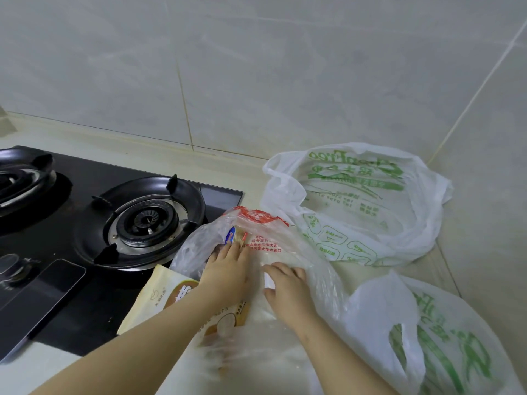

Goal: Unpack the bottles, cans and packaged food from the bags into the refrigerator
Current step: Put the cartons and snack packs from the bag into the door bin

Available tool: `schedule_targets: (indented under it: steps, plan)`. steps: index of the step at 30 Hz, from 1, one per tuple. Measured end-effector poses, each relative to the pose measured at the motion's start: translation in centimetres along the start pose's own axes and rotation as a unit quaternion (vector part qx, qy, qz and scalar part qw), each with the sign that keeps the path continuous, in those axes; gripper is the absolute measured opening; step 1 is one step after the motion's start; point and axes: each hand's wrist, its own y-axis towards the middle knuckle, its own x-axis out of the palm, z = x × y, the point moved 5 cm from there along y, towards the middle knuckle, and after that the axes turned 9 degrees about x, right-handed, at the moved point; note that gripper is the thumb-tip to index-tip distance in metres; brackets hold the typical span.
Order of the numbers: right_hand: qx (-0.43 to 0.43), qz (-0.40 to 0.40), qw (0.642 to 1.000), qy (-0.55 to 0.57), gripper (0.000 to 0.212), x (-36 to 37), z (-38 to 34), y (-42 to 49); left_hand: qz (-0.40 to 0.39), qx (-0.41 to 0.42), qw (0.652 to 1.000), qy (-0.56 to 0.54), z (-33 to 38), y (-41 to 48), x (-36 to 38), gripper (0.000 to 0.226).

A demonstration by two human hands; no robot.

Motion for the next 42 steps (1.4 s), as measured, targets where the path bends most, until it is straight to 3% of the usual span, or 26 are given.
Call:
schedule_targets:
  steps: [4,10,16,28,33,38,42]
  plan:
    - [0.004,-0.005,1.000,-0.010,0.049,0.0,0.0,-0.1,-0.006,0.029,1.000,0.004,0.2,-1.3,0.4,0.055]
    - [0.008,-0.006,1.000,-0.002,0.048,0.2,0.0,-0.5,0.099,0.037,0.994,0.025,0.4,0.0,-1.9,0.046]
    - [0.005,-0.005,1.000,0.003,0.048,0.1,-0.1,-0.7,-0.037,0.009,0.999,-0.034,-0.2,2.3,-0.1,0.068]
    - [-0.001,0.003,1.000,0.000,0.051,0.1,0.0,-0.7,-0.037,0.067,0.997,0.003,0.4,-1.6,0.0,0.061]
    - [0.005,0.004,1.000,0.011,0.057,0.2,0.4,-0.5,0.095,0.020,0.995,-0.013,0.1,-1.7,-1.0,0.051]
    - [0.012,0.026,0.999,0.033,0.060,0.4,0.6,-0.9,0.029,0.016,0.999,-0.038,-0.2,-0.9,0.5,0.053]
    - [-0.014,0.085,0.995,-0.051,0.052,0.6,0.2,-1.2,0.033,0.017,0.996,-0.083,-0.5,-0.5,0.2,0.039]
